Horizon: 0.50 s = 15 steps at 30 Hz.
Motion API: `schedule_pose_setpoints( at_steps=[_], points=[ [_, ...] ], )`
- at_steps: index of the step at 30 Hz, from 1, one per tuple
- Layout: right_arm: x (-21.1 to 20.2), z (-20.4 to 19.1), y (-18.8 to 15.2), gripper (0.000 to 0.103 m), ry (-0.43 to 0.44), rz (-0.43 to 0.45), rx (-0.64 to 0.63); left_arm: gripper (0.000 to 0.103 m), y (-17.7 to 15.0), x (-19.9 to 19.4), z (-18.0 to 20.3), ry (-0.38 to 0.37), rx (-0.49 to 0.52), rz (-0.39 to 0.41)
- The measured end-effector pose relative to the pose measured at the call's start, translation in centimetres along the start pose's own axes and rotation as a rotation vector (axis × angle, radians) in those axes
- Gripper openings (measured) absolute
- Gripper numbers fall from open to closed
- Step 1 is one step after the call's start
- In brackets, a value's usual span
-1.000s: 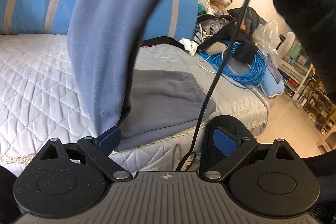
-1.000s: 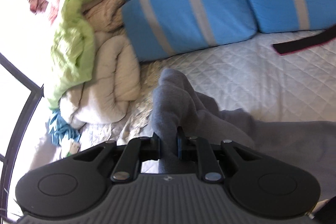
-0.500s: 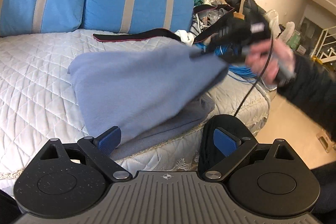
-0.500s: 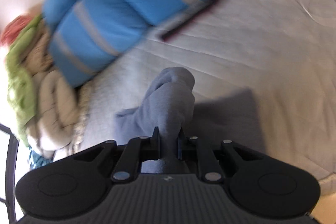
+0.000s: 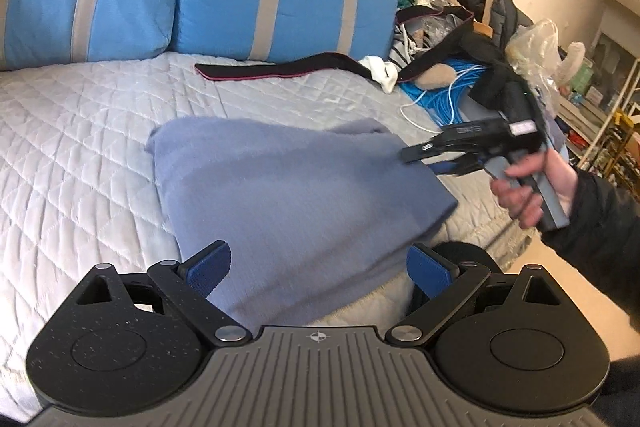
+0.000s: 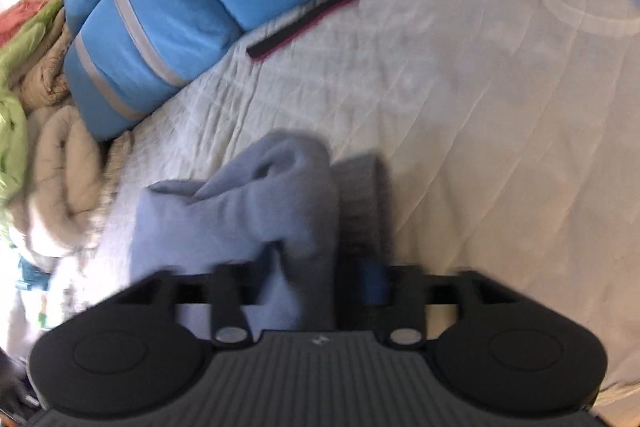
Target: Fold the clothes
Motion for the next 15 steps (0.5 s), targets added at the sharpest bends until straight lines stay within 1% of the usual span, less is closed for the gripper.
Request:
schedule_pose_setpoints(
  at_steps=[1,3,6,8,12,15],
  points=[
    [-0.7,-0.3,0.0,0.098,-0.025,0.043,-0.055,0.097,0.2,0.3,-0.2,0.006,0.008,0.0],
    [-1.7,-0.9,-0.2,0.103,-0.05,0.102,-0.155,0.097,0.6,1.0,-0.4,0.022,0.023,-0.004],
    [-2.7,-1.8,-0.8,0.103,-0.082,0.176,-0.256,0.097,1.1,2.2,-0.6,0.031,0.038,-0.012],
    [-3.0,-2.8,-1.4,0.103,-0.101,0.217,-0.334,0.097,1.6,3.2,-0.4,0.019,0.047,-0.019],
    [-2.9,-4.8,-3.5,0.103,-0.161,0.274,-0.494,0.097,3.5,5.5,0.9,-0.004,0.084,-0.002],
    [-1.8,-5.0,-5.0,0.103,-0.25,0.263,-0.562,0.097,5.0,7.4,2.0,-0.016,0.109,0.007]
  ],
)
Point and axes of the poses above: each gripper's, at about its wrist camera, not at the fingertips, and x roughly the way its jaws point, z to its right, y to its top, the point moved 3 cm from there along x, roughly the way its jaws point, and after that the axes turned 1 degree about y, right-handed, at the moved point
